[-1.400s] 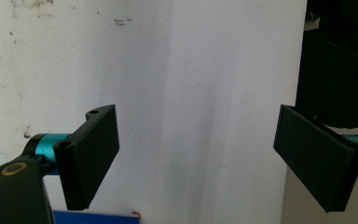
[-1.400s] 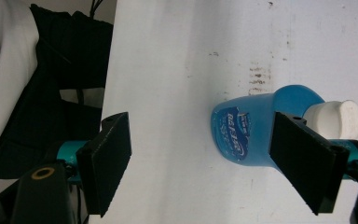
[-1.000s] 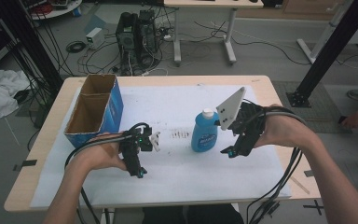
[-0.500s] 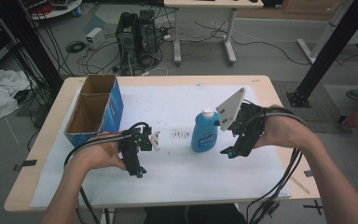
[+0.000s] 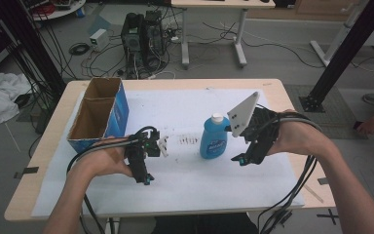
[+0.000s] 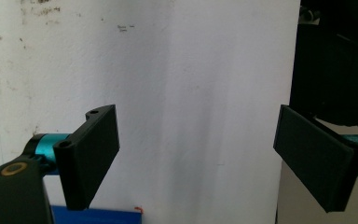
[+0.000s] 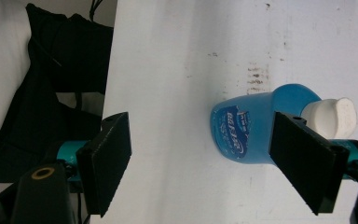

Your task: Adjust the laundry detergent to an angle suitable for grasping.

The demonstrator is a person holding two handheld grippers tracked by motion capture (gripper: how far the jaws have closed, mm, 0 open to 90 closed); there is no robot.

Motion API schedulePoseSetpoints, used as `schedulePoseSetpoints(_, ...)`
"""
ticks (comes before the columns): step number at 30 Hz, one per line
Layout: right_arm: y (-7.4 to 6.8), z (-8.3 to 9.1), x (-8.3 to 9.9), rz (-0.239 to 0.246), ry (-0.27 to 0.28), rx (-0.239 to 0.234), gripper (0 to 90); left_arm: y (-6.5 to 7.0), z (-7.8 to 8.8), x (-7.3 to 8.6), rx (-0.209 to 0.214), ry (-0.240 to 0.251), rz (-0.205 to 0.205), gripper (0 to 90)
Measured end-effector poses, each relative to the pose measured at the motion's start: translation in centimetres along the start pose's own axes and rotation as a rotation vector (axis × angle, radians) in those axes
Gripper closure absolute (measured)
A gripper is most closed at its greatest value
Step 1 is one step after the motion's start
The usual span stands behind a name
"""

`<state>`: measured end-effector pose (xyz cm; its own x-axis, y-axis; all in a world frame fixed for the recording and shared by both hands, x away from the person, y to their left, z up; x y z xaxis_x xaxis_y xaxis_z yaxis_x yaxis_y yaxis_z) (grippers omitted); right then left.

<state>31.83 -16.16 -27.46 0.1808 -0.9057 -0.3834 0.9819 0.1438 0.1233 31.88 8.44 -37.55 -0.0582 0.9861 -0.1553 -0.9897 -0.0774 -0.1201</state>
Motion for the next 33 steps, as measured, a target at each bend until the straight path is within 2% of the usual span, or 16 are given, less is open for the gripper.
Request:
schedulePoseSetpoints(4,-0.04,-0.15,-0.04,-0.003,0.007,0.003,20.4,0.17,-0.06,0.07,0.008,-0.002,0.010,14.3)
schedulePoseSetpoints(5,-0.05,-0.25,-0.08,-0.004,0.017,0.008,20.3,0.08,-0.04,0.06,-0.005,-0.003,0.000,14.3)
schedulePoseSetpoints(8,-0.08,-0.07,-0.05,0.000,-0.001,-0.003,20.3,0.19,-0.02,0.05,0.000,-0.004,-0.003,14.3)
schedulePoseSetpoints(9,-0.12,-0.22,-0.12,-0.006,0.023,0.010,20.4,0.20,0.00,0.05,-0.002,-0.002,-0.003,14.3)
schedulePoseSetpoints(13,-0.12,0.01,0.00,-0.002,0.000,0.001,20.4,0.31,0.12,0.12,0.008,-0.003,0.005,14.3)
schedulePoseSetpoints(19,-0.17,0.03,-0.01,-0.005,0.001,0.004,20.4,0.26,0.21,0.11,-0.006,0.002,-0.004,14.3)
schedulePoseSetpoints(23,-0.22,0.09,-0.01,-0.003,-0.004,0.001,20.3,0.31,0.20,0.01,0.012,0.018,0.009,14.3)
schedulePoseSetpoints(24,-0.20,-0.03,-0.05,-0.010,0.017,0.012,20.4,0.12,0.24,-0.04,0.001,0.021,0.001,14.3)
schedulePoseSetpoints(25,-0.14,0.13,0.03,-0.004,-0.001,0.002,20.3,0.11,0.23,-0.10,0.002,0.026,0.007,14.3)
schedulePoseSetpoints(26,-0.15,0.02,0.00,-0.014,0.020,0.013,20.4,0.02,0.27,-0.15,-0.005,0.030,0.008,14.3)
schedulePoseSetpoints(27,-0.12,0.05,0.03,-0.012,0.021,0.013,20.3,-0.23,0.43,-0.20,-0.036,0.035,0.013,14.3)
schedulePoseSetpoints(28,-0.13,0.36,0.39,0.014,-0.025,-0.007,20.3,-0.13,0.31,-0.30,-0.009,0.045,0.010,14.3)
schedulePoseSetpoints(29,-0.10,0.09,0.08,-0.016,0.019,0.012,20.4,-0.07,0.31,-0.31,0.002,0.042,0.016,14.3)
schedulePoseSetpoints(30,-0.09,0.09,0.09,-0.014,0.018,0.012,20.4,-0.32,0.29,-0.46,-0.027,0.050,0.016,14.3)
schedulePoseSetpoints(31,-0.07,0.09,0.09,-0.014,0.018,0.013,20.4,-0.24,0.28,-0.45,-0.015,0.046,0.023,14.3)
schedulePoseSetpoints(33,-0.04,0.08,0.08,-0.016,0.019,0.014,20.3,-0.52,0.17,-0.65,-0.026,0.060,0.035,14.3)
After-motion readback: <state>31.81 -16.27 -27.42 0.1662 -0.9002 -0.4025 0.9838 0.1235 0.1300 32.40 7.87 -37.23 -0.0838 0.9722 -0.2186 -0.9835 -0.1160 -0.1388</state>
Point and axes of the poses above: each handheld gripper's, and its own axes: z roughly backward along the jaws, x roughly out of its underside, y roughly to its right, the point moved 6 cm from there along -z, roughly forward along the jaws, and after that the axes turned 4 degrees about -x, right-handed, at the moved point
